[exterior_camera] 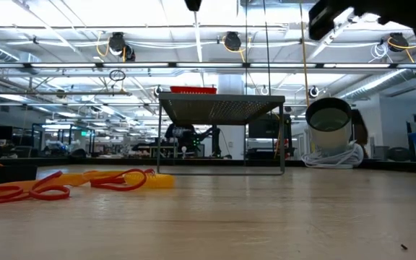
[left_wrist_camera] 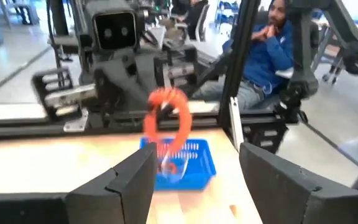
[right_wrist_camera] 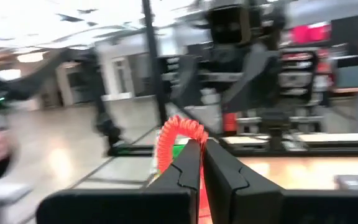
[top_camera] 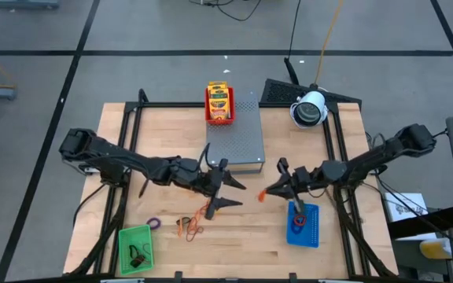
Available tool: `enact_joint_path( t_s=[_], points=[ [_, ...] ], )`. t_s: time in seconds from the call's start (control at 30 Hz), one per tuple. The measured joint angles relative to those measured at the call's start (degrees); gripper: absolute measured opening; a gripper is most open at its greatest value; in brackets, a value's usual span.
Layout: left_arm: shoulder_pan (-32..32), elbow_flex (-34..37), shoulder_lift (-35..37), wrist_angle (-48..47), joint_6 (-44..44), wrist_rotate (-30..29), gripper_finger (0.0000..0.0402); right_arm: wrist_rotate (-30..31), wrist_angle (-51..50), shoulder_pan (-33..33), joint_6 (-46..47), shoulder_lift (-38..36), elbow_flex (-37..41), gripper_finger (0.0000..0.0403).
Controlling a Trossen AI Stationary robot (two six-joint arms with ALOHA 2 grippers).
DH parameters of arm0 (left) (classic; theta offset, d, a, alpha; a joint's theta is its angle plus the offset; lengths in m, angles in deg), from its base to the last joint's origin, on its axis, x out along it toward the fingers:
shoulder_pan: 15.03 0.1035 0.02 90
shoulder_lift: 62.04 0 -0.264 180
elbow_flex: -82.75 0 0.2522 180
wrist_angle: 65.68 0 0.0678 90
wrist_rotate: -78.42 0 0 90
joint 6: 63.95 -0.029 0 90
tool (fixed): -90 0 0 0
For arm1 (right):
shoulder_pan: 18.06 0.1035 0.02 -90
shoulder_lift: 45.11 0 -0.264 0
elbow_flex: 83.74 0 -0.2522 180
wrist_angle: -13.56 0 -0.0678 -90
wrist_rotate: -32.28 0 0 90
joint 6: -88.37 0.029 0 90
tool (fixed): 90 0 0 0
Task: Pick & Place Office Desk Supplies
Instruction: Put the orange spring keychain into the blue bin
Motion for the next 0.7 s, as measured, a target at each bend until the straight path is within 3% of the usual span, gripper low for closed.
enact_joint_path(
  t_s=[0.33,0.7],
  points=[
    [-2.3,0.0,3.97,-4.26,0.16,0.36,0.0239,-24.3,-18.37,-0.06,4.25,-12.67,3.35,0.0],
    [-3.04,0.0,3.96,-4.66,1.19,-1.79,0.0239,-29.94,-43.61,-0.08,6.25,-17.72,3.37,0.0]
  ],
)
